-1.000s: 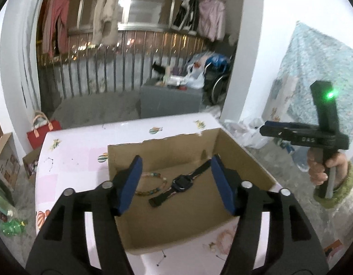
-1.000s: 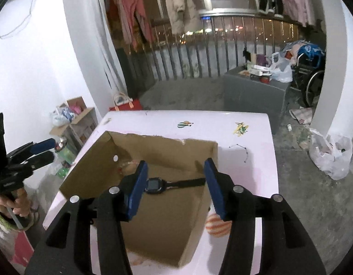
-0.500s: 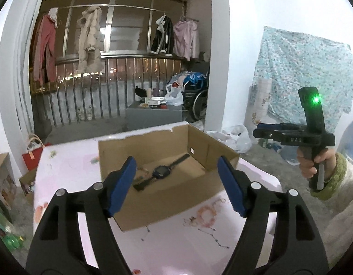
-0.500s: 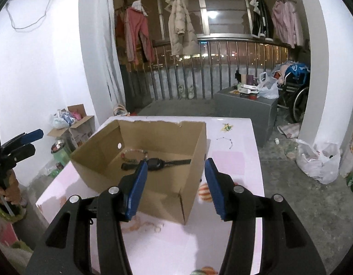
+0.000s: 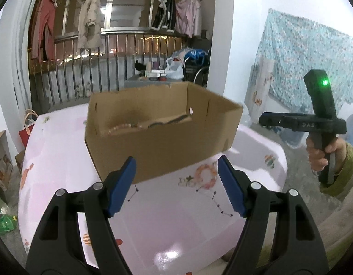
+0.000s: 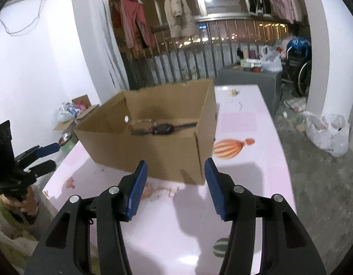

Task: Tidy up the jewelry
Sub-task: 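Move both open grippers down toward the gold charms beside the pink bracelet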

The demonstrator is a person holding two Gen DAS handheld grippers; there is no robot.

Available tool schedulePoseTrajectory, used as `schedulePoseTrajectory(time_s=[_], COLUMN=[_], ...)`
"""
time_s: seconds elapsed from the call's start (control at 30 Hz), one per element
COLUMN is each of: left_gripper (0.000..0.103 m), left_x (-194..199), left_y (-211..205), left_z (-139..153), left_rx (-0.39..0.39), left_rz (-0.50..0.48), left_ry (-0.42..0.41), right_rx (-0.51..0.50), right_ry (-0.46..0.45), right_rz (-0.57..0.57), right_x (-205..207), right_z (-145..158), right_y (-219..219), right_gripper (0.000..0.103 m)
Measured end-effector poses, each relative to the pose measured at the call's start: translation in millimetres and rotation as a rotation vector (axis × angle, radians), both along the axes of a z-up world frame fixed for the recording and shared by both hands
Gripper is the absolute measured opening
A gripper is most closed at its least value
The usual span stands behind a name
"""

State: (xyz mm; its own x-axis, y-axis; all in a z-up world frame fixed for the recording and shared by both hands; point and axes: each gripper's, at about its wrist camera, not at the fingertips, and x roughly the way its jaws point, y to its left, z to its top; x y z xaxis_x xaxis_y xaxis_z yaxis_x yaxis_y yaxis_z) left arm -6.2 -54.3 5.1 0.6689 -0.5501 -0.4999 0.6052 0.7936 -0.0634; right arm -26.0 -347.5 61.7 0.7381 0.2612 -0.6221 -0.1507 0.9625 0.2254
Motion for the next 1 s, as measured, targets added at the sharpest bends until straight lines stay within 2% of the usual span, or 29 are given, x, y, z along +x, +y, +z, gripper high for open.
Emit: schedulePoseTrajectory(time_s=[0.2, 0.43, 0.6, 0.8, 0.87, 1.0], left_gripper=[0.070, 0.069, 0.051, 0.034, 0.029, 0.028], left_x=[6, 14, 27, 40, 44, 51], left_y=[-9, -23, -34, -53, -59, -64], left_z=[-25, -37, -46, -59, -67, -79], left_rx=[0.031, 0.069, 0.099, 0.165, 0.203, 0.242], left_rz=[-0.007, -0.027, -0.060, -0.096, -0.100, -0.103], left_ry=[0.022, 0.025, 0.045, 0.063, 0.076, 0.101], right_rx=[0.007, 0.015, 0.024, 0.020, 0.024, 0.036], right_ry=[0.033, 0.070, 0.069, 0.073, 0.072, 0.076], right_rz=[0.019, 0.046, 0.061, 0.078, 0.078, 0.074], right_x=[-1, 7, 10, 15, 17, 19], right_z=[-20, -36, -39, -42, -41, -42], right_y=[8, 13, 15, 17, 16, 16], right_gripper=[0.051, 0.047, 0.042, 0.040, 0.039, 0.039])
